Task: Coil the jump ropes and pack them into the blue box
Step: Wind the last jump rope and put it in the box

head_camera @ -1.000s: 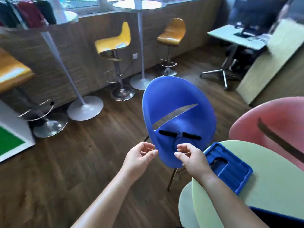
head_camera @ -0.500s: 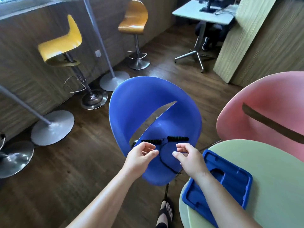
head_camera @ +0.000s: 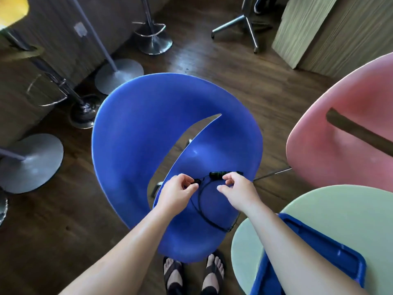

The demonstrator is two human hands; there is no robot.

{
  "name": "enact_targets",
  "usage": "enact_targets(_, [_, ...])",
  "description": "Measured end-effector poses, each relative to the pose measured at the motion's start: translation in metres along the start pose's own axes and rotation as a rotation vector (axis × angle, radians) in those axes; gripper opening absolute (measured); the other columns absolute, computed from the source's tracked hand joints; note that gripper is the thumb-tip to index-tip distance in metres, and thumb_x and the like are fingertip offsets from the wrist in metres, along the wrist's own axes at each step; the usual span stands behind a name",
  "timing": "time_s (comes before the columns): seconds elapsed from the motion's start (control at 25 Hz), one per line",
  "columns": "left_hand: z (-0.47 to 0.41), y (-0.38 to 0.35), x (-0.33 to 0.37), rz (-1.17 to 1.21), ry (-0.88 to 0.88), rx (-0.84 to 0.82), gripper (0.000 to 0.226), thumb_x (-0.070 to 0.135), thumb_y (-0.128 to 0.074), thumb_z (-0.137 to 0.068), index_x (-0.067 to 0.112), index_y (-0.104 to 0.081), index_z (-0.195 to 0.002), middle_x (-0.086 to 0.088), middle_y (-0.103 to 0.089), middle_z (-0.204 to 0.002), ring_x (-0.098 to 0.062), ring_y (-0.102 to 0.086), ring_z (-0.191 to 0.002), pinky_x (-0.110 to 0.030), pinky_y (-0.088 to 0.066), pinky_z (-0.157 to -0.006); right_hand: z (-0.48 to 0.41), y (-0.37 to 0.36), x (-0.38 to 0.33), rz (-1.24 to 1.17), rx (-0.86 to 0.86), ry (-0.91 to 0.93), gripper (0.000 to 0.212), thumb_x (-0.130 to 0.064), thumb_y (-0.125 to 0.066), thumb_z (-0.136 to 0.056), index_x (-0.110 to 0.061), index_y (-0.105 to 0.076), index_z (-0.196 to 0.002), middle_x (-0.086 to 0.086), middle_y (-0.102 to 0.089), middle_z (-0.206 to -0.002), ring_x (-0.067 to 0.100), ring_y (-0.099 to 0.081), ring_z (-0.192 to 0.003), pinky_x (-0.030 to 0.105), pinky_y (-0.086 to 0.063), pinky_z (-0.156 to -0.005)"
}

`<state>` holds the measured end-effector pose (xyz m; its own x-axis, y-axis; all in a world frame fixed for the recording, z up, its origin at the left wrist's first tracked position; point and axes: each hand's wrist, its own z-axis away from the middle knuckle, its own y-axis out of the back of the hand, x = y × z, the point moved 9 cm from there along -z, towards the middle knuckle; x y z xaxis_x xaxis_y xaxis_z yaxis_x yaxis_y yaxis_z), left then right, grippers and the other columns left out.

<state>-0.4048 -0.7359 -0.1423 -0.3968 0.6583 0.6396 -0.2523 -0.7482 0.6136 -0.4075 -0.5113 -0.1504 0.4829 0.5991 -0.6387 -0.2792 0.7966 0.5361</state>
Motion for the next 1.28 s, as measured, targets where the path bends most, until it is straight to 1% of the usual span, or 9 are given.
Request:
enact_targets(0.2, [-0.089, -0.046, -0.04, -0.087, 0.024, -0.044, 0.023, 0.033, -0.048, -0.102, 0.02, -0.067, -0.098, 0.0, -0.067, -0.104, -0.026, -0.063, -0.1, -0.041, -0.053, -0.087, -0.086, -0.031, 0.019, 0.158, -0.02, -0.026, 0.035, -0.033, -0.07, -0.088, -0.021, -0.065, -0.121, 0.002, -0.069, -0.12, 0.028, -0.061, -0.113, 0.032, -0.047, -0.085])
enact_targets(0.32, [-0.132, -0.072, -0.067, -0.261, -0.017, -0.098, 0.028, 0.02, -0.046, -0.102, 0.017, -0.067, -0.12, -0.005, -0.061, -0.126, -0.029, -0.058, -0.117, -0.045, -0.05, -0.097, -0.132, -0.051, 0.032, 0.314, -0.037, 0.007, 0.039, -0.025, -0.064, -0.091, -0.02, -0.062, -0.13, 0.007, -0.064, -0.131, 0.032, -0.057, -0.12, 0.037, -0.051, -0.093])
enact_targets(0.44, [-0.157, -0.101, -0.088, -0.505, -0.114, -0.211, 0.034, 0.012, -0.052, -0.095, 0.016, -0.061, -0.128, -0.008, -0.056, -0.13, -0.034, -0.049, -0.122, -0.047, -0.051, -0.094, -0.166, -0.073, 0.051, 0.511, -0.104, 0.041, 0.052, -0.015, -0.056, -0.093, -0.026, -0.051, -0.143, 0.003, -0.054, -0.145, 0.029, -0.042, -0.138, 0.04, -0.046, -0.104])
enact_targets(0.76, [-0.166, -0.123, -0.118, -0.771, -0.084, -0.292, 0.028, 0.02, -0.06, -0.096, 0.012, -0.054, -0.122, -0.011, -0.044, -0.13, -0.037, -0.049, -0.117, -0.047, -0.05, -0.083, -0.189, -0.1, 0.07, 0.979, -0.102, 0.06, 0.027, -0.022, -0.057, -0.092, -0.022, -0.06, -0.119, 0.006, -0.051, -0.121, 0.031, -0.042, -0.119, 0.039, -0.03, -0.081])
enact_targets(0.84, [-0.161, -0.119, -0.11, -0.76, -0.08, -0.281, 0.033, 0.026, -0.063, -0.095, 0.01, -0.052, -0.121, -0.012, -0.045, -0.129, -0.037, -0.052, -0.113, -0.046, -0.048, -0.083, -0.182, -0.097, 0.067, 0.905, -0.126, 0.014, 0.029, -0.026, -0.061, -0.091, -0.017, -0.056, -0.117, 0.008, -0.055, -0.12, 0.032, -0.05, -0.114, 0.039, -0.037, -0.083])
enact_targets(0.96, [-0.147, -0.098, -0.082, -0.711, -0.097, -0.216, 0.037, 0.035, -0.064, -0.092, 0.013, -0.046, -0.116, -0.011, -0.057, -0.12, -0.036, -0.056, -0.108, -0.041, -0.04, -0.076, -0.16, -0.077, 0.056, 0.664, -0.092, -0.084, 0.035, -0.028, -0.065, -0.086, -0.015, -0.039, -0.105, 0.006, -0.057, -0.092, 0.033, -0.054, -0.084, 0.035, -0.044, -0.068])
enact_targets(1.04, [-0.135, -0.076, -0.061, -0.64, -0.073, -0.174, 0.037, 0.036, -0.063, -0.091, 0.016, -0.042, -0.114, -0.01, -0.063, -0.108, -0.036, -0.061, -0.098, -0.037, -0.039, -0.069, -0.139, -0.058, 0.041, 0.581, -0.038, -0.08, 0.04, -0.032, -0.067, -0.084, -0.015, -0.035, -0.102, 0.004, -0.052, -0.083, 0.033, -0.054, -0.078, 0.036, -0.044, -0.062])
enact_targets(1.16, [-0.11, -0.043, -0.022, -0.503, -0.081, -0.148, 0.035, 0.033, -0.062, -0.091, 0.019, -0.038, -0.113, -0.008, -0.067, -0.1, -0.036, -0.064, -0.087, -0.038, -0.044, -0.062, -0.1, -0.019, 0.01, 0.457, 0.051, -0.052, 0.039, -0.038, -0.067, -0.083, -0.019, -0.039, -0.103, 0.001, -0.058, -0.087, 0.033, -0.058, -0.08, 0.037, -0.045, -0.061])
enact_targets(1.28, [-0.068, -0.015, 0.018, -0.351, -0.07, -0.151, 0.035, 0.036, -0.059, -0.093, 0.022, -0.043, -0.121, -0.002, -0.068, -0.108, -0.033, -0.064, -0.087, -0.037, -0.043, -0.062, -0.047, 0.014, -0.013, 0.324, 0.077, -0.084, 0.023, -0.037, -0.061, -0.084, -0.022, -0.05, -0.096, -0.001, -0.057, -0.083, 0.031, -0.057, -0.081, 0.038, -0.045, -0.064])
